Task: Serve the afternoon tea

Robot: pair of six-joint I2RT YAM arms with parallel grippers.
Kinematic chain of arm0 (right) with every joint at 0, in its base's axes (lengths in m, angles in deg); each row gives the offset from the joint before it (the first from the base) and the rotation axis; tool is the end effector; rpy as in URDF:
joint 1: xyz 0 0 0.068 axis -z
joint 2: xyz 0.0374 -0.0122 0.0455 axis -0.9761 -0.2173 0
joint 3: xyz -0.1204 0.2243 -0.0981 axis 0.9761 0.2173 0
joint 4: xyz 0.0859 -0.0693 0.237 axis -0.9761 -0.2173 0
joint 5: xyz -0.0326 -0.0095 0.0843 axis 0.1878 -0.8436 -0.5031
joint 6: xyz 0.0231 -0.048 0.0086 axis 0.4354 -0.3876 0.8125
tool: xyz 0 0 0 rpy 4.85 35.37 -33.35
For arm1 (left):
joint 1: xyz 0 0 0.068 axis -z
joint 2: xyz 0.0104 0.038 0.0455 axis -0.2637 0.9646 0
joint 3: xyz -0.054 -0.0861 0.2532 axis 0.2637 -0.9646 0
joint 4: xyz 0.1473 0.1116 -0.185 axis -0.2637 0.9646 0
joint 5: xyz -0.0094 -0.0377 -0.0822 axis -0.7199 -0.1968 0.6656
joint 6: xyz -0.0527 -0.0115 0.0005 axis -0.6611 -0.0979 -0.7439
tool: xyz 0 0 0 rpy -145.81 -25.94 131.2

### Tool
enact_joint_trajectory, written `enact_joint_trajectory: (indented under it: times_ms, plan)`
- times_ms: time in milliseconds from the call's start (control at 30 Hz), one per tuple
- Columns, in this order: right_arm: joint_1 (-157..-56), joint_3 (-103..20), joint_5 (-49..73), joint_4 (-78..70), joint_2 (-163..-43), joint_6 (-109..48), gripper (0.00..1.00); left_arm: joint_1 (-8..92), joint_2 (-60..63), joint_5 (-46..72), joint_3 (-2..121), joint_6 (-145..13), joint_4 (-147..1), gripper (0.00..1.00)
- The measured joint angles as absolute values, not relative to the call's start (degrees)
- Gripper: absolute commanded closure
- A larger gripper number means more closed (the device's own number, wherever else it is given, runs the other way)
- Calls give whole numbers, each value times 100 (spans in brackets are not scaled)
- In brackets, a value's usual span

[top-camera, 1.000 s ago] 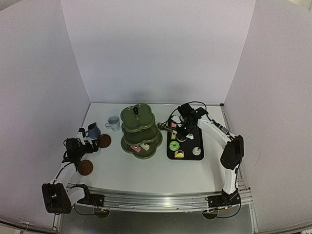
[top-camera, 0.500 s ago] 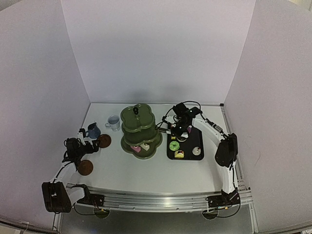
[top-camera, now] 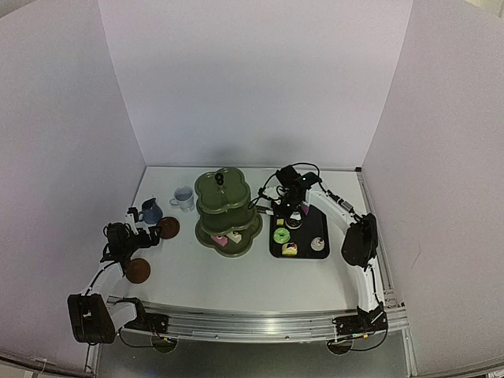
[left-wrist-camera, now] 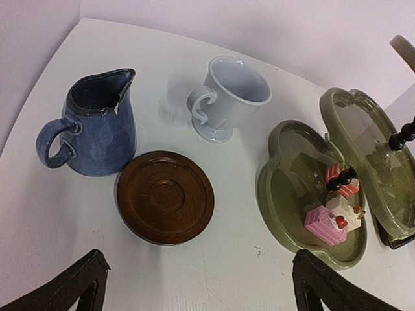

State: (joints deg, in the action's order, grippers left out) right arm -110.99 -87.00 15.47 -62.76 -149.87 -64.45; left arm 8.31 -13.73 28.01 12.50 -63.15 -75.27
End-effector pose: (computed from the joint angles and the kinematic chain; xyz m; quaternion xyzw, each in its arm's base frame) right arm 0.3968 0.2663 0.2527 -0.5019 0.8384 0.0492 0.2068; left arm 0.2152 0.0121 0.1979 -0.0171 0.8548 -0.1842 0.4848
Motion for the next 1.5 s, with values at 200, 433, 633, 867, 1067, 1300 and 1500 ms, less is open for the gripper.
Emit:
enact_joint_trajectory:
  times_ms: [200,433,633,867,1067,1300,1500]
  plan:
    - [-11151,-8710,1550,-6273,-15091,-6564,98,831,-1373,2800,1250,-6315,-7527,0]
    - [-11188,-8710,1565,-6267,-15126,-6569,74,831,-1373,2800,1250,-6315,-7527,0]
    - [-11189,-8803,1658,-6225,-15163,-6549,68,831,-1373,2800,1250,-6315,-7526,0]
    - [-11189,-8817,1736,-6183,-15182,-6528,67,831,-1373,2800,1250,-6315,-7525,0]
    - [-11189,-8817,1785,-6178,-15182,-6450,67,831,-1377,2800,1250,-6315,-7525,0]
    - [-11189,-8626,1782,-6107,-15104,-6291,67,831,-1390,2800,1250,-6313,-7525,0]
    - [-11189,-8293,1779,-6101,-14844,-6214,67,831,-1397,2800,1250,-6314,-7523,0]
